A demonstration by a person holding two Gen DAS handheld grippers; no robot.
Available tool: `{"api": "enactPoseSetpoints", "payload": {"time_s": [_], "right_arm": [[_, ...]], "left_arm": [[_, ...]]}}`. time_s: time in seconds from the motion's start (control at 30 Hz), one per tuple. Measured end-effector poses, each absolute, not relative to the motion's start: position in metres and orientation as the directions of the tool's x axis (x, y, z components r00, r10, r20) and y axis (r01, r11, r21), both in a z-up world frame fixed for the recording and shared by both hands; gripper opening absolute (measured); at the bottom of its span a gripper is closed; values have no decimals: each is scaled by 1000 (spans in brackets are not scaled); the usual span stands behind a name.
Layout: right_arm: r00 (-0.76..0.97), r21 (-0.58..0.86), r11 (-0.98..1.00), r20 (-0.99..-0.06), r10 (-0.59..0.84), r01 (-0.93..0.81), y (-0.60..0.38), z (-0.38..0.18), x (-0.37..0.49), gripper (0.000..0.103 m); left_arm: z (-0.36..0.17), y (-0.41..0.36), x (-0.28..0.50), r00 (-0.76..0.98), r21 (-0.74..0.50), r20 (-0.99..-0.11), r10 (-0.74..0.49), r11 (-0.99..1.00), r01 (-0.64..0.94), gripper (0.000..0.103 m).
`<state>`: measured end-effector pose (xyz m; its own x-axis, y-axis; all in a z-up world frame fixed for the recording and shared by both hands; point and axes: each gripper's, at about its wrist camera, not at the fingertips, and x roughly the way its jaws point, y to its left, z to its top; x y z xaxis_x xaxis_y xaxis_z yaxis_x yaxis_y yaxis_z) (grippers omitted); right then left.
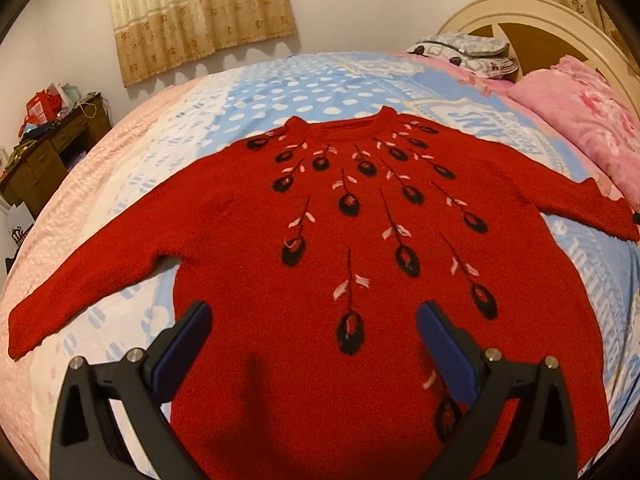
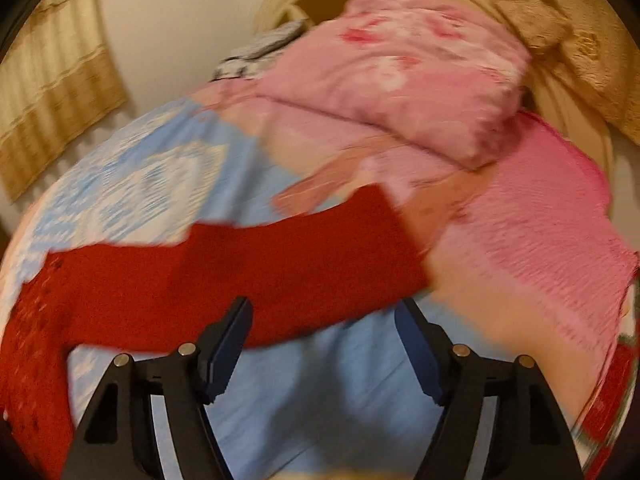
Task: Fold small clothes
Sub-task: 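Move the right tool to the sweater sleeve cuff and close on it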
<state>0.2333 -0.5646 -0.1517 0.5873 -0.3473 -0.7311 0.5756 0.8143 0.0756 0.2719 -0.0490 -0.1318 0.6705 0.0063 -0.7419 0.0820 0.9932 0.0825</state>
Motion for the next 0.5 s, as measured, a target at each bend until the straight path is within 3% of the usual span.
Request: {"api": "enactPoseSetpoints", "payload": {"time_s": [0.33,0.5], "right_arm": [[502,70,743,-778,-377,666,-636,-171,255,74],[515,100,758,-789,-335,645,-637,-176,260,50]], "left_arm": [[-135,-53,292,664,97,-747,25,993,72,103],[-137,-56,299,654,86,-756,17,994,73,103]]}}
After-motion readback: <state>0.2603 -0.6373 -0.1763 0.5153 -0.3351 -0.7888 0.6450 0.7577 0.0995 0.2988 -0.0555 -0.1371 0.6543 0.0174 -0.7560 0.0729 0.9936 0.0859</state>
